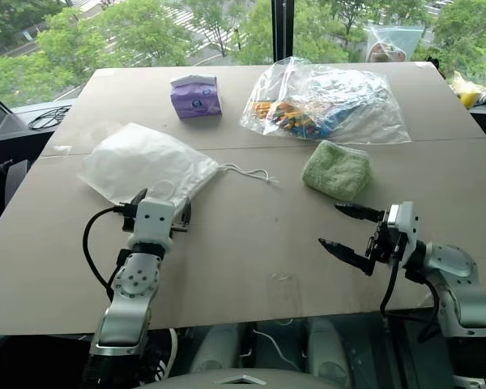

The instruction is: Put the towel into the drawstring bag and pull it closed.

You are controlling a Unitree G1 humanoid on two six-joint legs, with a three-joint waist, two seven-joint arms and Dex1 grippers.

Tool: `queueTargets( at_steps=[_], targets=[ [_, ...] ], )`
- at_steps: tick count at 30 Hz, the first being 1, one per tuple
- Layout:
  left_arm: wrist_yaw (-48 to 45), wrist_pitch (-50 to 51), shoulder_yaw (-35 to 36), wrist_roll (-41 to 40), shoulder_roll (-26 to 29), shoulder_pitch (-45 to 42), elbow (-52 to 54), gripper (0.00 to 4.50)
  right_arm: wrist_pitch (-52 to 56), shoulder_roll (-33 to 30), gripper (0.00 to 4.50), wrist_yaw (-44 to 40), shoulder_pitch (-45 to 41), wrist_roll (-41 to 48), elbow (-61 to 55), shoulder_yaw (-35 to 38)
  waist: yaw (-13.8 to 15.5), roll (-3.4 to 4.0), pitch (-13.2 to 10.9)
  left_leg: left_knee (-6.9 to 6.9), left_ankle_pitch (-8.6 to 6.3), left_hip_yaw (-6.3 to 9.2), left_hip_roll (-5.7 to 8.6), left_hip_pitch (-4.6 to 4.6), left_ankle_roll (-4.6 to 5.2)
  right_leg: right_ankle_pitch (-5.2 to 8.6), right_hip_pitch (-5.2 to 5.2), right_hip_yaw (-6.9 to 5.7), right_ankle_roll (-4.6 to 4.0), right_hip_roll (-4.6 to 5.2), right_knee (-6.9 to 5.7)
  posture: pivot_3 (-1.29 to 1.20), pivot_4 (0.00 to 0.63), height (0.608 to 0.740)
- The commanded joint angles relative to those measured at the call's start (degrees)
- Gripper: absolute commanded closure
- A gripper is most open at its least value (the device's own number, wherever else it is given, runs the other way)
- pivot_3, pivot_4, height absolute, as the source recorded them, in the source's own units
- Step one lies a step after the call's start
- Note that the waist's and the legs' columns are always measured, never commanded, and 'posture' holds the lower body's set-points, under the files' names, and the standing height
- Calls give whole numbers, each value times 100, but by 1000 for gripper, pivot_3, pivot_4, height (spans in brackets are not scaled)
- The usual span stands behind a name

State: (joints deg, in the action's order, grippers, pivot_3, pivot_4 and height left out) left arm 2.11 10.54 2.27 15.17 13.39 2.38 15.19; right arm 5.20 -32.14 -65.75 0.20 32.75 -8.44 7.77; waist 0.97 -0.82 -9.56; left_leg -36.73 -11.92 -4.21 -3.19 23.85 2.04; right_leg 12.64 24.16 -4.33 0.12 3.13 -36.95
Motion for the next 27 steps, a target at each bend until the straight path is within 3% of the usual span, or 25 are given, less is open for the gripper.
queueTargets(
  at_steps=[1, 4, 11, 14, 18, 27],
  targets=[
    [83, -10, 109, 54, 7, -59, 13, 1932, -130, 52, 0, 70, 54, 49, -129, 108, -1, -1, 0, -1, 0, 0, 0, 0, 0, 0, 0, 0, 0, 0, 0, 0, 150, 740],
    [22, -11, 84, 63, 51, -53, -9, 3076, -169, 78, 0, 98, 89, 44, -135, 108, -2, -1, 0, -3, 0, -1, 0, 0, 0, 0, 0, 0, 0, 0, -1, 0, 150, 740],
    [-443, -31, -2, -195, 178, 57, 54, 3076, -243, 112, 0, 163, 80, 17, -95, 115, -3, -1, 0, -3, 0, 0, -1, 0, 0, 0, 0, 0, -1, 0, -4, 0, 150, 740],
    [-443, 8, 13, -160, 156, 64, 68, 2268, -274, 125, 0, 171, 80, 2, -71, 109, -3, 0, 0, -3, 0, -2, -1, 0, 0, 0, 0, 0, -1, 1, -4, 0, 150, 740],
    [-317, 166, -47, 152, 220, 22, -83, 529, -294, 134, 0, 170, 80, -15, -50, 95, -2, 0, 0, -4, 0, 0, 0, -1, 0, 0, 0, 0, -1, 0, -5, 0, 150, 740],
    [-12, 174, -15, 607, 325, -159, -275, 529, -360, 137, 0, 174, 93, -56, 3, 124, -2, 0, 0, -4, 0, 0, -1, -1, 0, 0, 0, 0, -1, 1, -7, 0, 150, 740]
  ],
)
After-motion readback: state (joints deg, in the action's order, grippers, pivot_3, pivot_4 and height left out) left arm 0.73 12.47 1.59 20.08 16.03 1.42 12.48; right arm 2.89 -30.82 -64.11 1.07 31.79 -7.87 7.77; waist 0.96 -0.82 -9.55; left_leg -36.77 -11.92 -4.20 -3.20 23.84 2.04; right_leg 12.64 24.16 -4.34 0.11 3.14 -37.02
